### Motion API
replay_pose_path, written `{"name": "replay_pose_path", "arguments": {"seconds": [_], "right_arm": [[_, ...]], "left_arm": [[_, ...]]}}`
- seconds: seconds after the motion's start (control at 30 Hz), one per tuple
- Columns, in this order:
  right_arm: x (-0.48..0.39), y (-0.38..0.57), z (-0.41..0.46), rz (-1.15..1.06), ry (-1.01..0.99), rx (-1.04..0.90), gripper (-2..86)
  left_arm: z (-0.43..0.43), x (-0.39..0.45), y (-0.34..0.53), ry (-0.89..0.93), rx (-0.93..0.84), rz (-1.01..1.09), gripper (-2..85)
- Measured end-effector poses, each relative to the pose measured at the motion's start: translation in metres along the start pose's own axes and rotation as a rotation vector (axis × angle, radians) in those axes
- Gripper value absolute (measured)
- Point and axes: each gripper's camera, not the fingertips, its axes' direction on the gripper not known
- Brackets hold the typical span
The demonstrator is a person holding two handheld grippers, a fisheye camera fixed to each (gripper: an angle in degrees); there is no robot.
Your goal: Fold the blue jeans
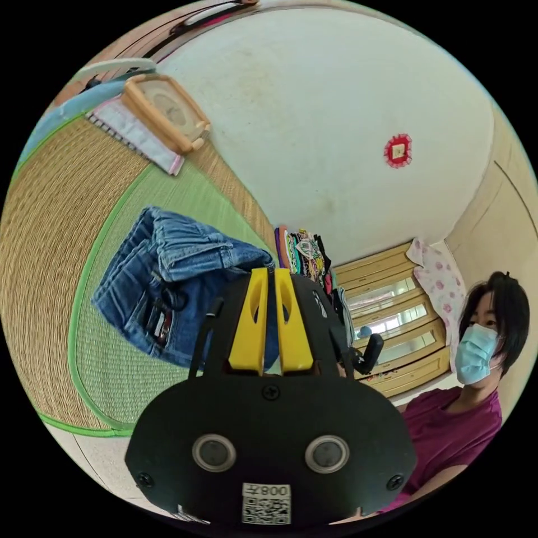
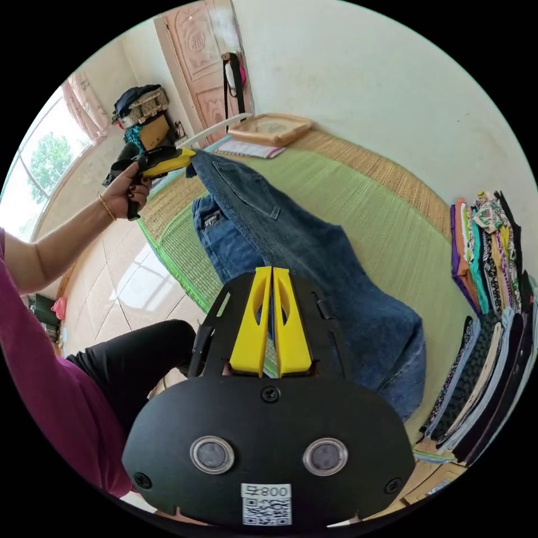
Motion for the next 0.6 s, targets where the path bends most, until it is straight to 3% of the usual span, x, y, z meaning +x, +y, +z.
{"name": "replay_pose_path", "arguments": {"seconds": [0.1,0.27,0.43,0.6], "right_arm": [[0.047,-0.079,-0.034,-0.040,0.207,0.045,-0.2],[0.154,-0.200,-0.022,0.155,0.432,-0.081,-0.3],[0.156,-0.163,0.001,0.173,0.207,-0.051,0.2],[0.078,-0.032,0.087,0.125,0.005,-0.269,0.4]], "left_arm": [[0.037,0.042,-0.063,-0.057,-0.020,0.102,2.8],[0.107,0.087,-0.124,-0.416,-0.017,0.185,3.1],[0.133,0.036,-0.078,-0.413,-0.125,0.180,5.0],[0.165,-0.056,-0.006,-0.568,-0.423,0.059,4.1]]}}
